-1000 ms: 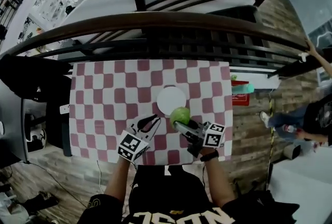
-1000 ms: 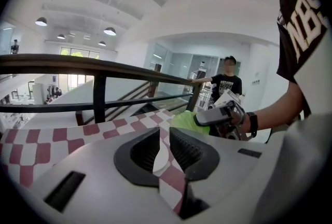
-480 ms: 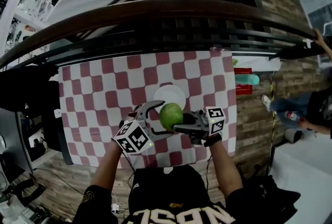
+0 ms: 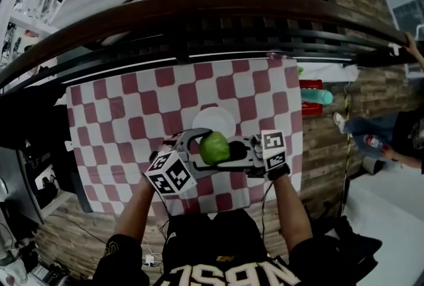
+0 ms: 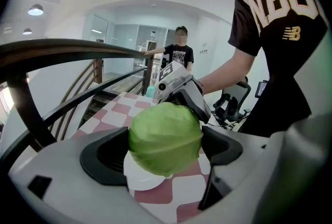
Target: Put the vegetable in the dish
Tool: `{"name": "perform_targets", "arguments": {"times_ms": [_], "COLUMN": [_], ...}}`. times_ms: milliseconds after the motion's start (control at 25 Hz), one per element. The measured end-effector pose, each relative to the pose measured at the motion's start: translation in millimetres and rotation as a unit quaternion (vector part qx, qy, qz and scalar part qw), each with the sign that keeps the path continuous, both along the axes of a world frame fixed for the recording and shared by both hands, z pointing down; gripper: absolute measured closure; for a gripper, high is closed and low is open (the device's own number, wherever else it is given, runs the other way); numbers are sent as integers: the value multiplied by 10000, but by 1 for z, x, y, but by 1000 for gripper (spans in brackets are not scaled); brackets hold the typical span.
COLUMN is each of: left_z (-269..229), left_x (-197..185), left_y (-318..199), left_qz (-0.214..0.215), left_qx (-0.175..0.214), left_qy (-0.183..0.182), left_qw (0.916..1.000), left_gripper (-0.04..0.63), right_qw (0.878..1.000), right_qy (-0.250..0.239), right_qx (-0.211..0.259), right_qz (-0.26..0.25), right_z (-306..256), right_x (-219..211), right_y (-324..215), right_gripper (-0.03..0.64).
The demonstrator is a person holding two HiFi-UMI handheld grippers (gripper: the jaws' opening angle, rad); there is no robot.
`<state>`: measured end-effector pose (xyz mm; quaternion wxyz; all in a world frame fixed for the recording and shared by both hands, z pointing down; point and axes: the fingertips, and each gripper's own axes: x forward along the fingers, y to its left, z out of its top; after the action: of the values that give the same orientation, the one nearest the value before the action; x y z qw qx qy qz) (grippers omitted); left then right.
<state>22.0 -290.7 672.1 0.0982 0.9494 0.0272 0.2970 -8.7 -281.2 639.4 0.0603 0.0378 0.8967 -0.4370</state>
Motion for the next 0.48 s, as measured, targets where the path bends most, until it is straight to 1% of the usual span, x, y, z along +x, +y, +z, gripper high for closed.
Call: {"name": "perform_targets", "arguments": {"times_ms": [40,120,200,280,360,440,480], "left_z": [5,14,22,31,45,60,68], "left_x": [-2,-6,-9,-9,-7,-4,-2], "left_y": [-2,-9,-17,-24,-28,-28,-28], "left_qz": [-82,-294,-521,-693,-774,-811,-816], "left_qx": [-73,-182,-238,-198,-104,-67,-44], "left_qy": [-79,-258,-402,-592,-918,-1283,-1461], "left_qw": [9999,9991,9976,9956,9927,9884,9859], "left_gripper": [133,135,135,137,137,137,137], "right_qw": [9992,9939,9862,9765,9617,9460,9401], "right_qy": [382,1087,1616,2008,2294,2411,2429], "right_qx": [67,201,307,356,298,236,236], "right_qz": [-64,-59,183,701,1468,2152,2380], "right_z": [10,31,46,57,66,68,67], "right_x": [3,17,36,55,75,91,97], "right_y": [0,-3,-13,-29,-51,-67,-72], "right_gripper": [437,402,388,387,387,387,387]}}
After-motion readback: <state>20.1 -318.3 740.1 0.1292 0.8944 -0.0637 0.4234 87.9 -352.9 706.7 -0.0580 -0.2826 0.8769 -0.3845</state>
